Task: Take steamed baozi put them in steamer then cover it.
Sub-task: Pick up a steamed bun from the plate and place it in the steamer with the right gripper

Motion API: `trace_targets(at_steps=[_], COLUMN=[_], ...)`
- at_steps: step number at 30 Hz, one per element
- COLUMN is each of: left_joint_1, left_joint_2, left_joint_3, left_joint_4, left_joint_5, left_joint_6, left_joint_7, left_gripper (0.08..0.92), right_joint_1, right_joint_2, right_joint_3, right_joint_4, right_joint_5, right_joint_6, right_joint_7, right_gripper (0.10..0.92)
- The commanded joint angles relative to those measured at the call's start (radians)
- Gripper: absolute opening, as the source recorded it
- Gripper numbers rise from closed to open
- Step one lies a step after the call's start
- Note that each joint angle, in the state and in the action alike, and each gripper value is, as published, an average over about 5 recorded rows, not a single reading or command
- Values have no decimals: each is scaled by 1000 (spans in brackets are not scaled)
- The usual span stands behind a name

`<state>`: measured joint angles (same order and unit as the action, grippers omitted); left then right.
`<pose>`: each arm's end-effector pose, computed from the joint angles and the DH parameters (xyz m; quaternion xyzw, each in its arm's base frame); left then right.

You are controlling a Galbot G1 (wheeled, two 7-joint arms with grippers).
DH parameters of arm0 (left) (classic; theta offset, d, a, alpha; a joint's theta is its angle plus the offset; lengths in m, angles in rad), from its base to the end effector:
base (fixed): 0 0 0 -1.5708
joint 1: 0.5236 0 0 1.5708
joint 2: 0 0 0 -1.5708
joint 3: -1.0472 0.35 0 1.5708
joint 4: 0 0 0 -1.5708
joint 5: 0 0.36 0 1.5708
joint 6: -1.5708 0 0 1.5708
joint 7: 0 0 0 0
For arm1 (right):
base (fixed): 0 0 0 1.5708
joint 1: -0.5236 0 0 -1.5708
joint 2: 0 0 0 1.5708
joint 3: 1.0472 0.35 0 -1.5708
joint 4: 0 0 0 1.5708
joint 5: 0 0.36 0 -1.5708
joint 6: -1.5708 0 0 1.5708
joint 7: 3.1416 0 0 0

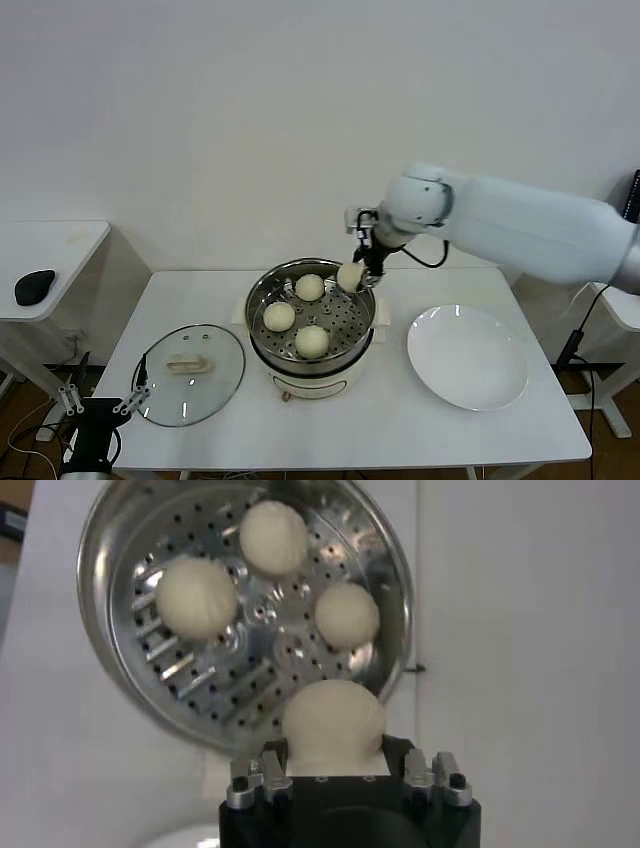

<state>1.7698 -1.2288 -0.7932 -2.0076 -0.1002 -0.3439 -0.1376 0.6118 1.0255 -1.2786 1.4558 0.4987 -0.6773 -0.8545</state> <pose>0.1319 0.1482 -0.3258 -0.0634 0.9825 0.1624 0.0652 0.5203 0.0946 -0.0363 0.4941 -0.5925 0.5413 0.3343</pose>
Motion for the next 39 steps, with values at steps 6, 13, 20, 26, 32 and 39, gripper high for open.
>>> trace_targets(at_steps=[6, 13, 20, 26, 32, 39], left_joint_1=[-8, -16, -16, -15, -14, -20], left_joint_2=[-2, -2, -1, -2, -2, -3], left_joint_3=[-3, -3, -5, -7, -8, -4], left_joint_4=[11, 18, 18, 18, 18, 21], left_joint_5=[-4, -4, -1, -1, -1, 0], left_joint_6=[-3, -3, -4, -5, -6, -3], left_joint_7=[-2, -1, -1, -2, -2, 0], left_gripper=[823, 823, 823, 823, 823, 823], right_joint_1=[-85, -107, -121, -131, -122, -90], right_joint_2=[141, 121, 115, 112, 88, -15], right_joint_3=[-41, -41, -32, -25, 4, 93], right_joint_4=[-114, -120, -113, -111, -90, 37], right_joint_5=[-2, -59, -35, -37, -42, -18], right_joint_6=[-53, -51, -50, -50, -49, -48], right_joint_7=[33, 28, 48, 54, 71, 89], right_gripper=[595, 602, 603, 610, 657, 811])
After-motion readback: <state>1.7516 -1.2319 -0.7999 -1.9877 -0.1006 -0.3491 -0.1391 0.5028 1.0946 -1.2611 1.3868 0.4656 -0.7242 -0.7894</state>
